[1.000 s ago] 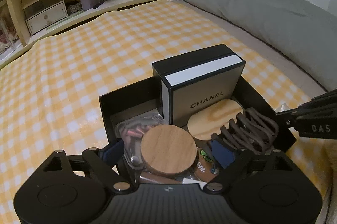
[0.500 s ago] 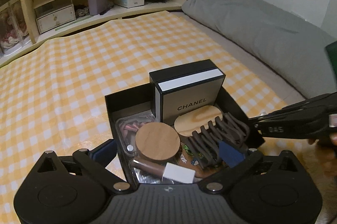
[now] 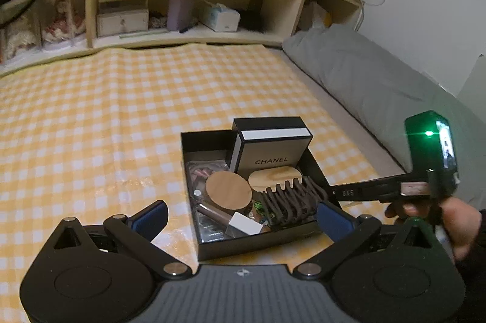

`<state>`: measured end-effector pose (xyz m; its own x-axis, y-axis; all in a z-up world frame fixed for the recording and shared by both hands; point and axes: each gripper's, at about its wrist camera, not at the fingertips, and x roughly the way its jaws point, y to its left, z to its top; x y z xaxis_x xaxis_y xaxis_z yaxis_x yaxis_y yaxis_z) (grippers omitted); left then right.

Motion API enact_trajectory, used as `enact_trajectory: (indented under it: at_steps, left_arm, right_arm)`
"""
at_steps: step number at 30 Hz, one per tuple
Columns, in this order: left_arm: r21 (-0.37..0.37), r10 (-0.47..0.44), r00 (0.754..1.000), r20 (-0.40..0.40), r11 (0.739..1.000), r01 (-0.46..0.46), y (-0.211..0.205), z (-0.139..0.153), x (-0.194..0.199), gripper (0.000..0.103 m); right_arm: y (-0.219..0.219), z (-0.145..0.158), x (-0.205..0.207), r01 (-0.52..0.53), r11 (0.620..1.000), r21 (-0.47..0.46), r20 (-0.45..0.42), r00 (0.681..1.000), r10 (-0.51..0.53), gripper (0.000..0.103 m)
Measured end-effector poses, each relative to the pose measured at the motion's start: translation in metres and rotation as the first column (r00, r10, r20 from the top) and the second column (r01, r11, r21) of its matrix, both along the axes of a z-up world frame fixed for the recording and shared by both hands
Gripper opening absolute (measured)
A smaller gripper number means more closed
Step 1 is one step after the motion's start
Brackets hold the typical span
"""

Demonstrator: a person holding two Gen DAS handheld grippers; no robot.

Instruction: Organize rigid objects

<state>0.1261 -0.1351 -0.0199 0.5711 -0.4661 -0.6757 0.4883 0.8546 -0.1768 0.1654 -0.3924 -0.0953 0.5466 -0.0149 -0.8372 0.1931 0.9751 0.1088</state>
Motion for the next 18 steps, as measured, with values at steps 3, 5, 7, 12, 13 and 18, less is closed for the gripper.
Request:
enact_trajectory:
  at_steps: [3,5,7,12,13,18]
  left_arm:
    - [0.005,0.005,1.0,0.024,1.0,-0.005,0.007,0.008,-0.015,0.103]
    - [0.003,0.01,1.0,0.029,1.0,-0.01,0.012,0.011,-0.023,0.103]
    - [0.0,0.018,0.999,0.033,1.0,-0.018,0.018,0.014,-0.032,0.103]
    - [-0.003,0.051,0.998,0.037,0.999,-0.051,0.03,0.017,-0.05,0.103]
    - [-0.008,0.057,0.997,0.044,0.998,-0.056,0.032,0.017,-0.052,0.103]
    - [-0.023,0.102,0.992,0.071,0.995,-0.101,0.044,0.018,-0.057,0.103]
  right_arm:
    - [0.0,0.0,0.0,0.0,1.0,0.0,0.0,1.0,0.0,0.005]
    - [0.0,0.0,0.0,0.0,1.0,-0.001,0.0,1.0,0.0,0.005]
    - [0.0,0.0,0.0,0.0,1.0,-0.001,0.0,1.0,0.0,0.005]
    - [0.004,0.0,-0.001,-0.008,1.0,-0.025,-0.011,1.0,0.008,0.006]
    - [0.006,0.001,-0.002,-0.01,0.999,-0.035,-0.013,1.0,0.01,0.007]
    - [0.014,0.019,-0.015,0.014,0.996,-0.088,0.026,1.0,-0.012,0.022]
